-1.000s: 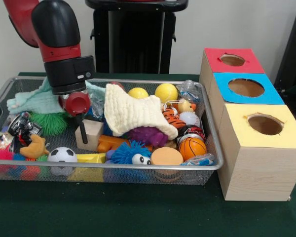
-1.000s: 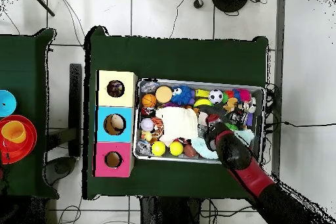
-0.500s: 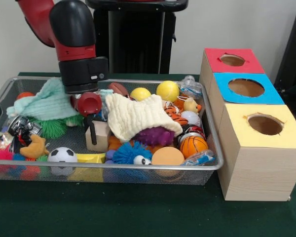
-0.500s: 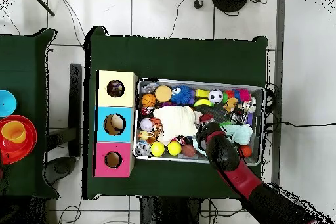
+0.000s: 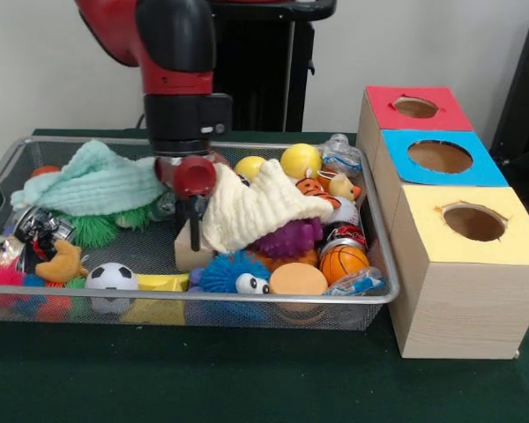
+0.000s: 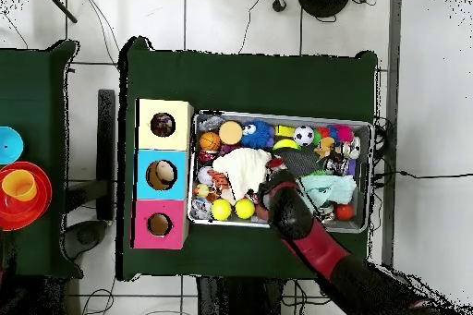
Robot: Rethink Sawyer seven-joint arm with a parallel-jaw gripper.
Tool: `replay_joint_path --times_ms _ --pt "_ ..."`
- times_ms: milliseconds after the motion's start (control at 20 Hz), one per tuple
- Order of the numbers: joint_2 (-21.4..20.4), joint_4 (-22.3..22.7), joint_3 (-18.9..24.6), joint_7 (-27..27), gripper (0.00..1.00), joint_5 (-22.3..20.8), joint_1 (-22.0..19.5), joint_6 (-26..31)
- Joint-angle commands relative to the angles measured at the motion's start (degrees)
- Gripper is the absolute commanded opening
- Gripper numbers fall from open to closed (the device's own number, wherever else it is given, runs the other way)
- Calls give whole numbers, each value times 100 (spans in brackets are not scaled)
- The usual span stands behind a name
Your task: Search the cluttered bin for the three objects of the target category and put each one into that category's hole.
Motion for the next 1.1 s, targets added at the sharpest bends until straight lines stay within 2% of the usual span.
replay_joint_path --times_ms 50,250,350,400,450,550,850,950,1050,1100 --pt "-602 1354 -712 929 100 704 1518 1531" --pt "-1009 1333 -1278 377 100 510 1622 2256" --pt "-872 1234 -1620 -8 100 -39 1191 2239" --pt "-948 1196 -1722 -74 100 -141 1209 2349" --pt "-794 1092 -1812 -194 100 -378 1048 2266" --pt "-761 914 -1978 -325 100 -644 975 2353" --pt "-1059 704 -2450 -324 100 -1181 1140 2685" --pt "-816 382 -2550 -392 100 -1406 1024 2637" --pt "-743 266 -2558 -383 100 -1629 982 2559" --pt "-583 39 -2551 -462 100 -1759 826 2574"
